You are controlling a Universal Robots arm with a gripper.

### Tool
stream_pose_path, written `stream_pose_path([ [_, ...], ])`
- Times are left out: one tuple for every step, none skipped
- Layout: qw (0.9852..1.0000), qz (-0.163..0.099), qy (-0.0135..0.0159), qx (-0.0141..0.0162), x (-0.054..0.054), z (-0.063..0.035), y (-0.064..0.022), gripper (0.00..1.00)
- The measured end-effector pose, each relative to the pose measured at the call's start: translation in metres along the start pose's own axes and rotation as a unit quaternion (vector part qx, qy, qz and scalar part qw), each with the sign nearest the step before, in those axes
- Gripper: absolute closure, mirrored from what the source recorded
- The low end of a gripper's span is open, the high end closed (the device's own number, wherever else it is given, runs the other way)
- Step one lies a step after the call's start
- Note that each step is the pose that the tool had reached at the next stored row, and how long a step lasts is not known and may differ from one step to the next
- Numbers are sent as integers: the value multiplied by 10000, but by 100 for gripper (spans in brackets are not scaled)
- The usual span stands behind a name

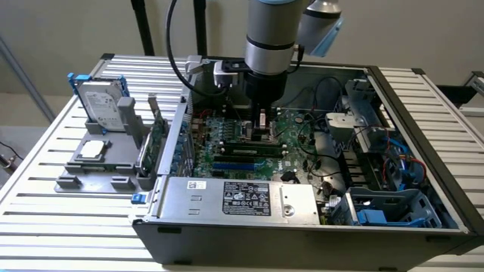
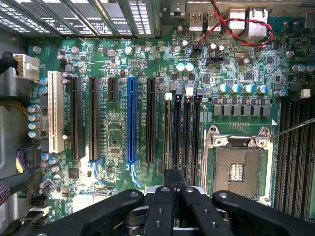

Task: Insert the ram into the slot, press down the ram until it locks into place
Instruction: 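Press down the ram until it locks into place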

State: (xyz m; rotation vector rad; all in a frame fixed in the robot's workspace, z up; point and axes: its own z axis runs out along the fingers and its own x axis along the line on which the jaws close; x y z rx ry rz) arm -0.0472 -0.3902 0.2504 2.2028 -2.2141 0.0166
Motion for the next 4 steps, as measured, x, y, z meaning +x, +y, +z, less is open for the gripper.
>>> stream_pose_path([
  [10000, 0, 0, 0, 0, 0, 0, 89],
  [10000, 0, 0, 0, 0, 0, 0, 89],
  [10000, 0, 0, 0, 0, 0, 0, 89],
  [10000, 0, 0, 0, 0, 0, 0, 89],
])
